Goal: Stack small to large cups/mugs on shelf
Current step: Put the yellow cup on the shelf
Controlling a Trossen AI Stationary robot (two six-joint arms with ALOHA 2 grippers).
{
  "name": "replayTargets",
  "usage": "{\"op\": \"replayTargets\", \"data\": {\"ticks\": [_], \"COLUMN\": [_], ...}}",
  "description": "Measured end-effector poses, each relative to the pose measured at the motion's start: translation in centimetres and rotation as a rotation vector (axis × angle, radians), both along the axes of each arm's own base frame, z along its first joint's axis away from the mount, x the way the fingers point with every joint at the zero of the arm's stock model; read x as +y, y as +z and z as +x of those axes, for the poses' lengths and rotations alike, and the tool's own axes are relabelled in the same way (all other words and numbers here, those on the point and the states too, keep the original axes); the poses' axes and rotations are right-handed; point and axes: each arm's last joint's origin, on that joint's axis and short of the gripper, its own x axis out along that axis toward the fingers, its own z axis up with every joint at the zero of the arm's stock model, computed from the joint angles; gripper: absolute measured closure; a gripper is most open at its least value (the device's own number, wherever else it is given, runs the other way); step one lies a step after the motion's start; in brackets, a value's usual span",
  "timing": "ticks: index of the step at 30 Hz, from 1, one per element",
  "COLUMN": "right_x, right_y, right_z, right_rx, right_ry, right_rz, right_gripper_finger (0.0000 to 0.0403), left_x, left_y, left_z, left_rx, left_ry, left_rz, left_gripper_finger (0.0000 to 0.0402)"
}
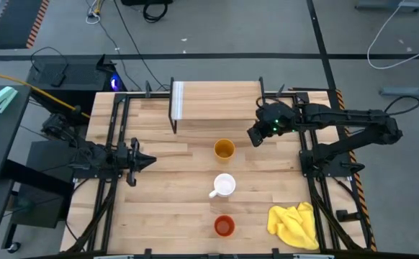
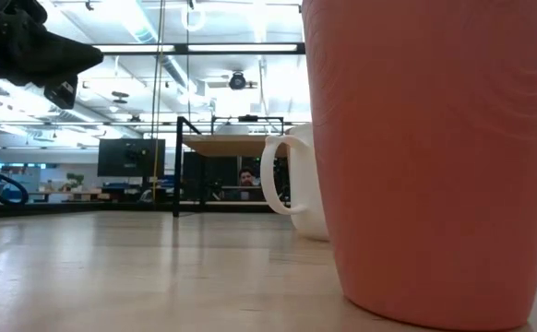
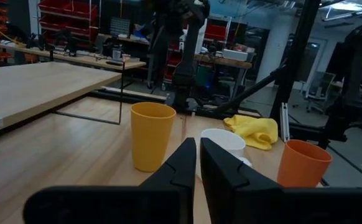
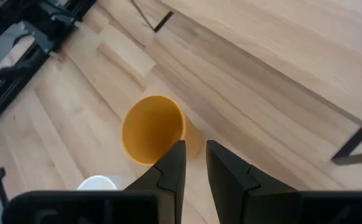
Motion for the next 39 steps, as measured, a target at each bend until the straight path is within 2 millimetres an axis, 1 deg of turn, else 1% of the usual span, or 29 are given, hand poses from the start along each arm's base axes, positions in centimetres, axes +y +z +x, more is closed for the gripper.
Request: {"op": "replayTargets", "data": {"ticks": [2, 5, 10, 14, 18, 21, 26, 33, 39], "right_x": [-0.1, -0.2, -0.4, -0.6, -0.5, -0.5, -1.1, -2.3, -2.3], "right_y": [0.5, 0.7, 0.3, 0.0, -0.8, -1.5, -2.9, -4.8, -6.1], "right_z": [0.8, 2.3, 4.8, 6.1, 6.8, 7.3, 8.2, 9.3, 10.4], "right_rx": [0.031, 0.095, 0.196, 0.264, 0.299, 0.322, 0.367, 0.426, 0.431], "right_ry": [0.024, 0.064, 0.128, 0.155, 0.175, 0.155, 0.138, 0.129, 0.175], "right_rz": [0.001, -0.02, -0.036, -0.03, 0.017, 0.052, 0.076, 0.101, 0.111], "right_gripper_finger": [0.0331, 0.0331, 0.0328, 0.0313, 0.0297, 0.0291, 0.0292, 0.0293, 0.0294], "left_x": [0.0, 0.0, 0.0, 0.0, 0.0, 0.0, 0.0, 0.0, 0.0], "left_y": [0.0, 0.0, 0.0, 0.0, 0.0, 0.0, 0.0, 0.0, 0.0], "left_z": [0.0, 0.0, 0.0, 0.0, 0.0, 0.0, 0.0, 0.0, 0.0], "left_rx": [-0.002, -0.002, -0.005, -0.005, -0.005, -0.005, -0.005, -0.007, -0.007], "left_ry": [0.0, -0.001, -0.002, -0.002, -0.002, -0.002, -0.002, -0.003, -0.003], "left_rz": [-0.016, -0.023, -0.043, -0.044, -0.044, -0.043, -0.044, -0.069, -0.068], "left_gripper_finger": [0.0373, 0.0369, 0.0366, 0.0371, 0.0373, 0.0369, 0.0366, 0.0377, 0.0374]}}
